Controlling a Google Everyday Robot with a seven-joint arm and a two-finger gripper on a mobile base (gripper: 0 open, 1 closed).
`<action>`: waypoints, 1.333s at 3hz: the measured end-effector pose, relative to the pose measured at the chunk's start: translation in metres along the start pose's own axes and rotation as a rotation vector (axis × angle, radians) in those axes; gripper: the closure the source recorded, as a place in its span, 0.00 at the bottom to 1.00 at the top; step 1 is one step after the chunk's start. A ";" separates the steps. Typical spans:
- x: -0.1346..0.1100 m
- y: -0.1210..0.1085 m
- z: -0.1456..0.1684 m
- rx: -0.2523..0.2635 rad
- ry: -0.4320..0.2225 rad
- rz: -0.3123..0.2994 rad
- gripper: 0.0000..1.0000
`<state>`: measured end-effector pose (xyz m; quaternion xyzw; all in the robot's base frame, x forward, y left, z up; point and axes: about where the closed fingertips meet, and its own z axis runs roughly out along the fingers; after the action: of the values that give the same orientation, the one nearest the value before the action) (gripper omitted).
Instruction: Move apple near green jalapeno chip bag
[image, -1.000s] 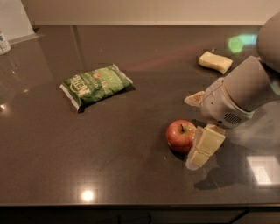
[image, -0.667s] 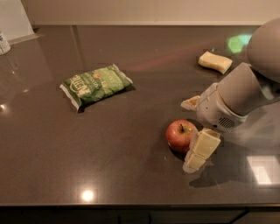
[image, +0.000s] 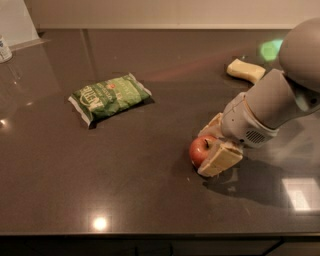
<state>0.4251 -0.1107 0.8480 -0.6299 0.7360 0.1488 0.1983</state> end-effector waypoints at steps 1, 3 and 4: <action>-0.011 -0.007 -0.003 0.003 -0.011 0.009 0.65; -0.062 -0.076 0.005 0.081 -0.010 0.053 1.00; -0.076 -0.105 0.010 0.113 -0.021 0.073 1.00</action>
Offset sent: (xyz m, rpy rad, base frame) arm 0.0679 0.0363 0.0304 -0.0175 -0.0228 -0.0895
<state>0.5399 -0.0570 0.8792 -0.5889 0.7635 0.1207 0.2357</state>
